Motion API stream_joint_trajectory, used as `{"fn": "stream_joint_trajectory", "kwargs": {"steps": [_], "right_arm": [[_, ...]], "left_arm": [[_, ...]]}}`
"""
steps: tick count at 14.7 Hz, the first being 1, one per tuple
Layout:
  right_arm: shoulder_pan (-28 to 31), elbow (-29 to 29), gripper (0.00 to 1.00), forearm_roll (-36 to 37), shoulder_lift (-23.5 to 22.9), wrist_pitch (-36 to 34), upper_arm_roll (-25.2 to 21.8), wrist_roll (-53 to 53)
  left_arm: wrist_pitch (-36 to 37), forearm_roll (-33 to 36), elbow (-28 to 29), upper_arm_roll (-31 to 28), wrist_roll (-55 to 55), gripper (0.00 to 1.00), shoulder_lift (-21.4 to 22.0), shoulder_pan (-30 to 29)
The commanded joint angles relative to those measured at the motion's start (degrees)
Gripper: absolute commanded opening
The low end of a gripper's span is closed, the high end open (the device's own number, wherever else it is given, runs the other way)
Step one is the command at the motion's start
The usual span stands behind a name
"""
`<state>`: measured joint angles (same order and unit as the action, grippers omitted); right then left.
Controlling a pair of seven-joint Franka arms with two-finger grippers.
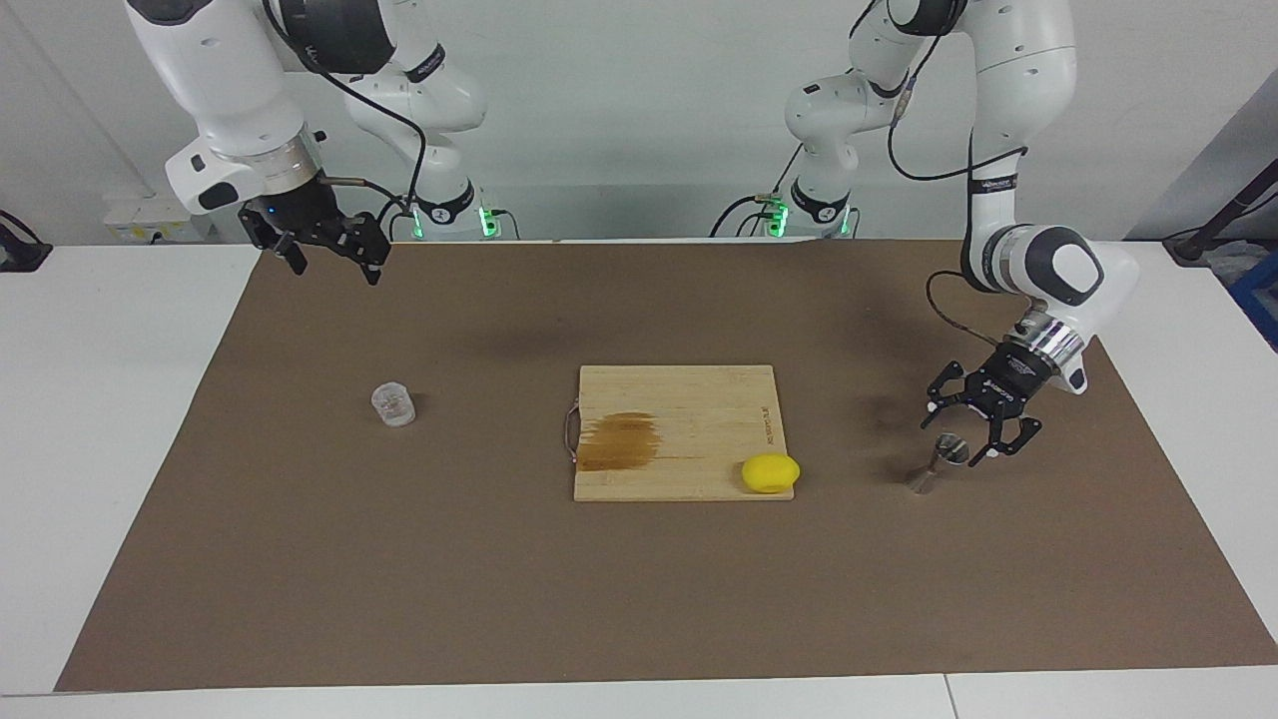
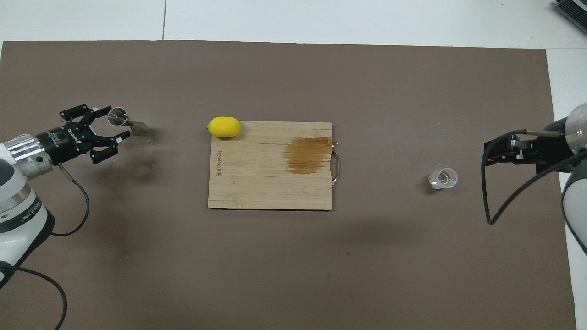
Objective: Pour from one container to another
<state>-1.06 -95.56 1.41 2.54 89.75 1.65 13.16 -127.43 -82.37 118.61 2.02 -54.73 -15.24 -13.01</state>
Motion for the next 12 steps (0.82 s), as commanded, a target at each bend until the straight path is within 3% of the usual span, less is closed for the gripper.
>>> {"fn": "stream_joint_trajectory", "kwargs": {"steps": [1,5,7,8,10,11,12], "right_arm": [[0.6,-0.8,1.00,-0.2,0.7,-0.5,0.2,-1.3],[0.6,-0.8,1.00,-0.2,0.7,-0.5,0.2,-1.5],[0.6,-0.8,1.00,-0.2,0.7,-0.5,0.2,-1.6],[0.6,-0.9,1.00,-0.2,0.7,-0.5,0.2,-1.6],[0.6,-0.8,1.00,-0.2,0.7,-0.4,0.2,-2.0],[0.7,-0.9,1.00,-0.2,0.7,-0.4,0.2,-2.0],[0.7,-0.8,1.00,-0.2,0.7,-0.4,0.1,-2.0]], "left_arm": [[-1.9,-2.4,0.7,-0.4,1.4,0.82,0.0,1.4],[-2.2,-2.5,0.7,-0.4,1.3,0.80,-0.1,1.5],[-2.2,-2.5,0.7,-0.4,1.3,0.73,-0.1,1.5],[-2.2,-2.6,0.7,-0.4,1.2,0.62,-0.1,1.5],[-2.2,-3.1,1.0,-0.4,1.0,0.17,-0.1,1.4],[-2.1,-3.2,1.0,-0.4,0.8,0.00,-0.1,1.4],[-2.0,-3.2,1.0,-0.4,0.7,0.00,-0.1,1.4]]}}
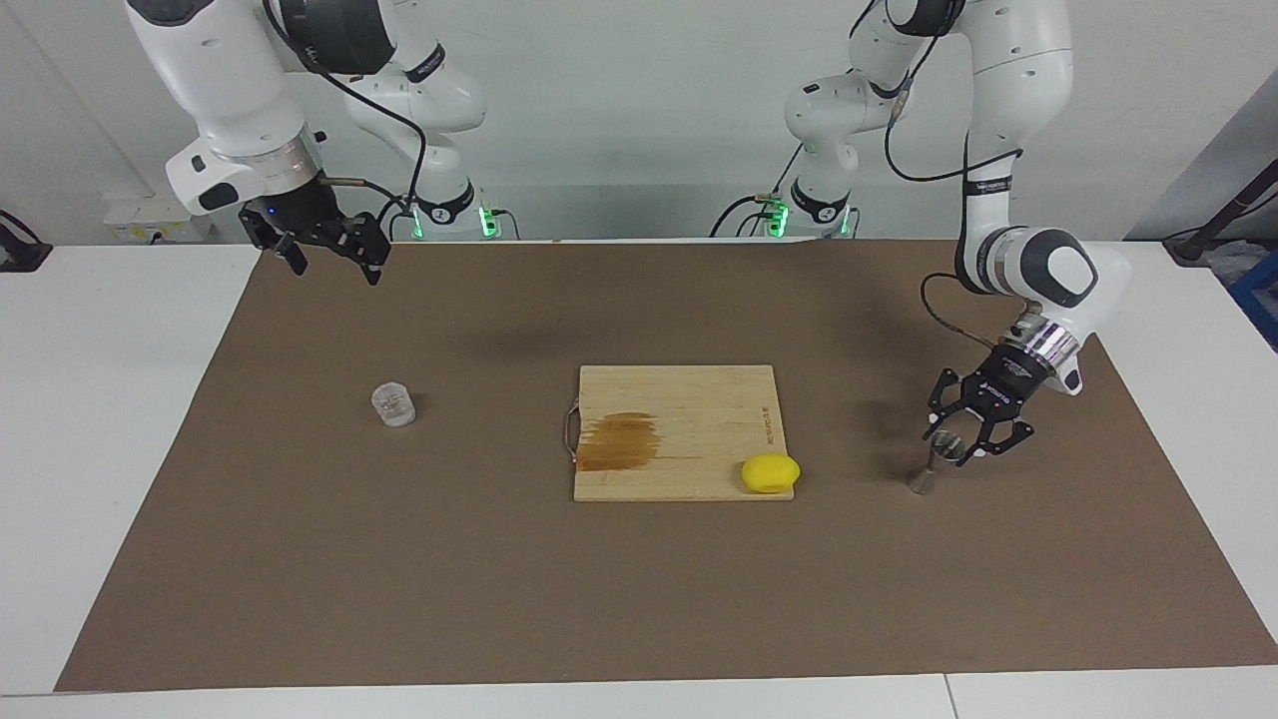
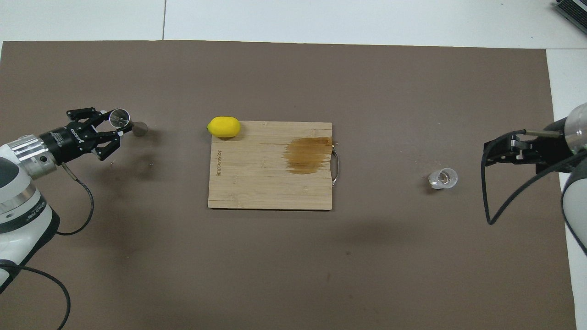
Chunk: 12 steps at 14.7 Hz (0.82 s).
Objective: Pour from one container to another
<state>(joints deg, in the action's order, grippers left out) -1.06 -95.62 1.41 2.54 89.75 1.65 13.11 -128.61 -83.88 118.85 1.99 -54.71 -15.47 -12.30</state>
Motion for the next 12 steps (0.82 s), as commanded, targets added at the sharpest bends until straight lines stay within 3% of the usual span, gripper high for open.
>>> {"fn": "stream_joint_trajectory", "kwargs": {"steps": [1,4,9,12], "right_arm": [[0.7,-0.7,1.00,-0.2,0.7,-0.4,0.1,-1.8],[0.7,-0.7,1.00,-0.2,0.7,-0.3,0.1,-1.8],[0.8,-0.7,1.00,-0.2,0.7,-0.3,0.1,-1.6],[0.8,-0.7,1.00,-0.2,0.7,-0.3,0.1,-1.3]], "left_arm": [[-0.6,-1.6,0.7,-0.4,0.6,0.00,0.2,0.7],[1.2,-1.6,0.1,-0.4,-1.6,0.00,0.3,0.7],[10.9,-1.4,-0.5,-0.1,-4.0,0.00,1.2,1.3],[12.8,-1.3,-0.4,-0.1,-4.0,0.00,3.9,4.2]]}}
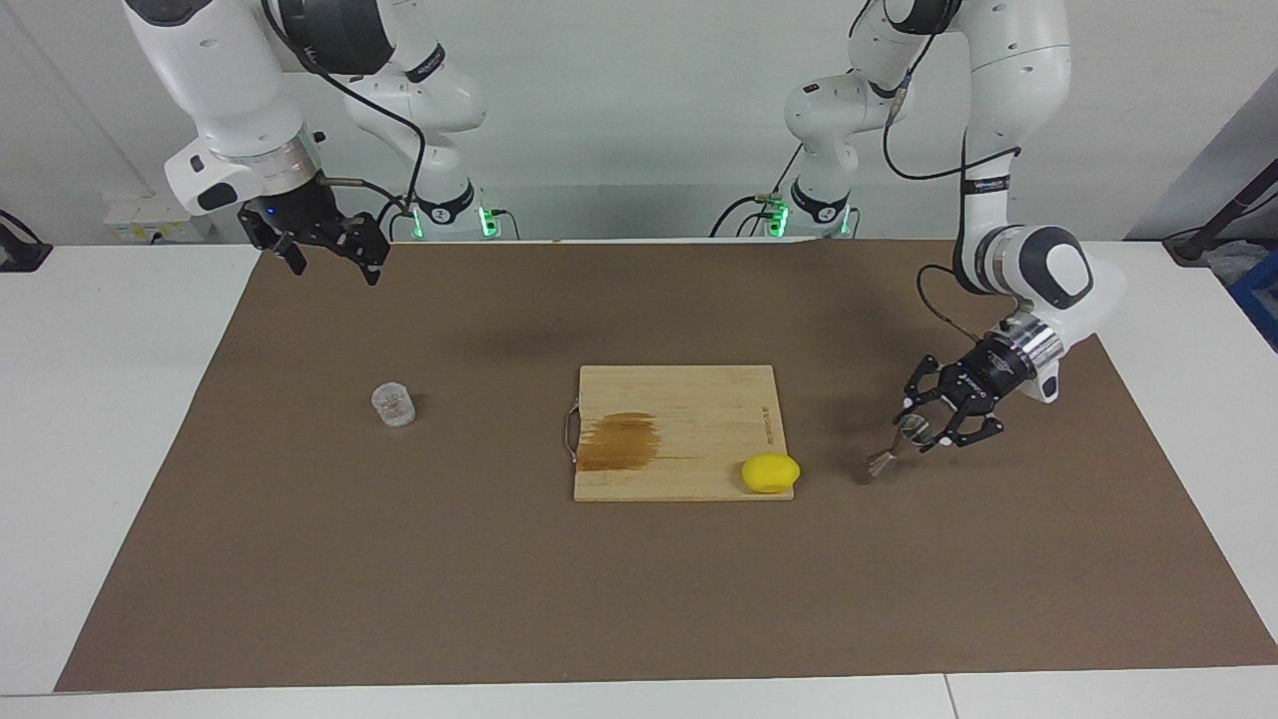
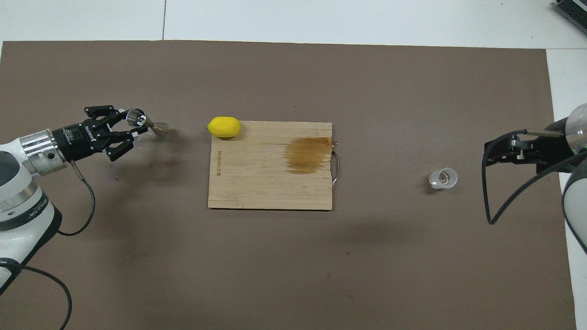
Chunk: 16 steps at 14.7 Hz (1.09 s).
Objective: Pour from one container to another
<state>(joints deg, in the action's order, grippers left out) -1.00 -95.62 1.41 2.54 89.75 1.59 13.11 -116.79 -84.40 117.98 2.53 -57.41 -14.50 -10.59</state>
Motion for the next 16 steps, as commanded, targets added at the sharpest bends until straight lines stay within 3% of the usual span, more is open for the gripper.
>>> {"fn": "stream_joint_trajectory", "kwargs": {"steps": [1,5,9,16], "right_arm": [[0.7,-0.7,1.00,-0.2,0.7,-0.4,0.2,-1.1],[0.7,-0.7,1.00,-0.2,0.7,-0.3,0.2,-1.1],[0.7,-0.6,1.00,-0.2,0.6,0.3,0.1,-0.5],[0.6,-0.4,0.95,-2.9,0.0,4.0,0.3,15.4]], "left_arm": [[0.9,-0.8,0.5,-0.8,-1.3,0.00,4.2,4.1],[-1.1,-0.9,1.1,-0.7,-3.5,0.00,7.5,10.7],[-11.1,-1.3,0.8,-0.4,-8.9,0.00,8.3,20.5],[-33.4,-17.6,-2.1,-0.3,-8.8,0.00,4.9,38.3]]}}
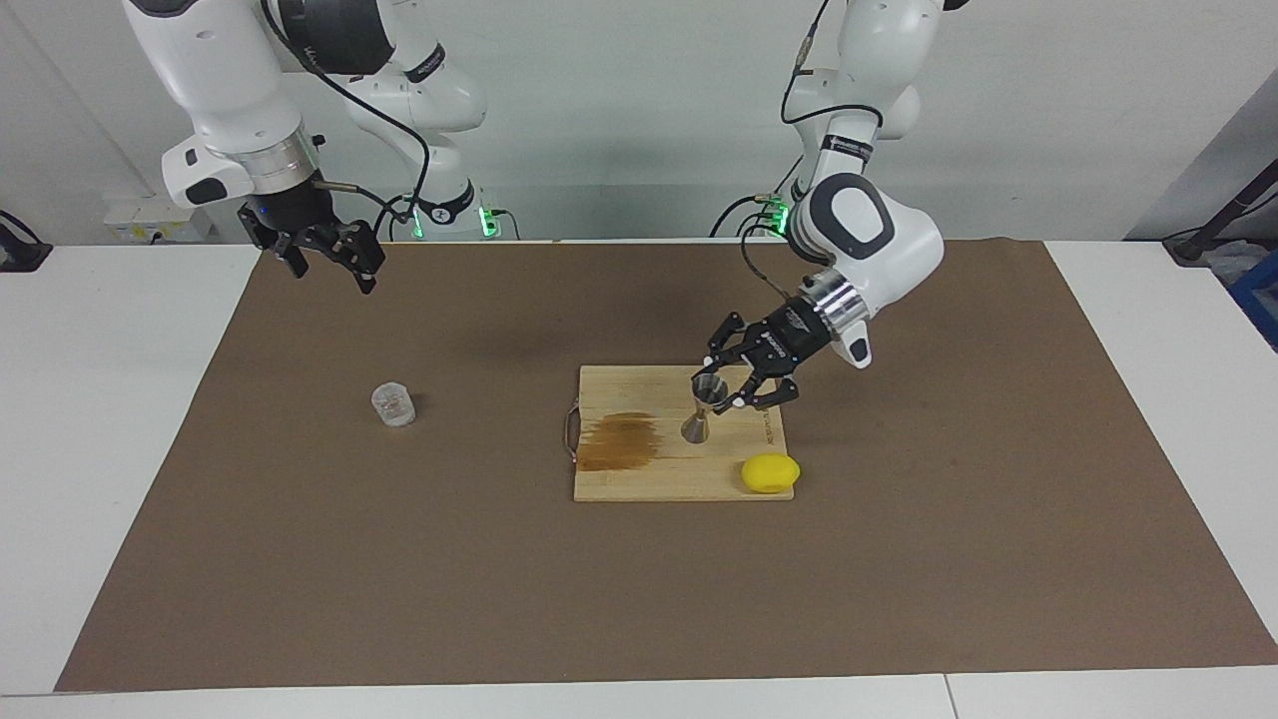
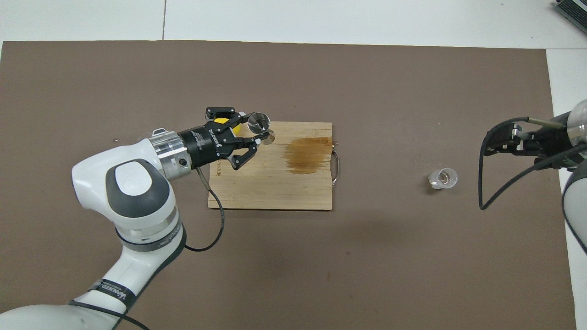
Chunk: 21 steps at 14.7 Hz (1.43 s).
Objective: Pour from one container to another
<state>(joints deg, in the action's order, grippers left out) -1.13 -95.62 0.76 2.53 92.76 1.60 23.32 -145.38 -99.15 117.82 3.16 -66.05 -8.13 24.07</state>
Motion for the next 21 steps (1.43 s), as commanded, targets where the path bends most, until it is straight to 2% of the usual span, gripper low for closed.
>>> {"fn": "stream_joint_trajectory", "kwargs": {"steps": [1,4,8,12,17,21], "right_arm": [[1.2,-0.4,0.95,-4.1,0.0,0.9,0.1,8.2],[3.4,-0.5,0.95,-6.0,-0.3,1.2,0.1,16.2],[6.0,-0.6,0.95,-9.2,-3.3,2.0,0.1,26.1],[8.1,-3.7,0.95,-11.7,-5.1,8.0,0.1,32.3],[10.9,-3.7,0.95,-17.9,-12.8,9.5,0.1,37.8],[13.4,-5.4,0.95,-21.7,-16.1,12.7,0.1,38.9]], "left_arm": [[-6.8,-4.5,-3.1,-1.0,-0.1,0.00,-2.2,5.2],[-7.8,-8.2,-5.4,-1.1,1.5,0.00,-5.9,8.1],[-9.4,-12.4,-8.7,-1.1,4.4,0.00,-10.2,11.1],[-9.7,-14.2,-8.2,-1.1,6.5,0.00,-10.3,12.3],[-9.7,-16.8,-6.9,-1.1,10.1,0.00,-10.2,12.6],[-9.7,-17.9,-5.9,-1.2,12.0,0.00,-10.1,13.5]]}}
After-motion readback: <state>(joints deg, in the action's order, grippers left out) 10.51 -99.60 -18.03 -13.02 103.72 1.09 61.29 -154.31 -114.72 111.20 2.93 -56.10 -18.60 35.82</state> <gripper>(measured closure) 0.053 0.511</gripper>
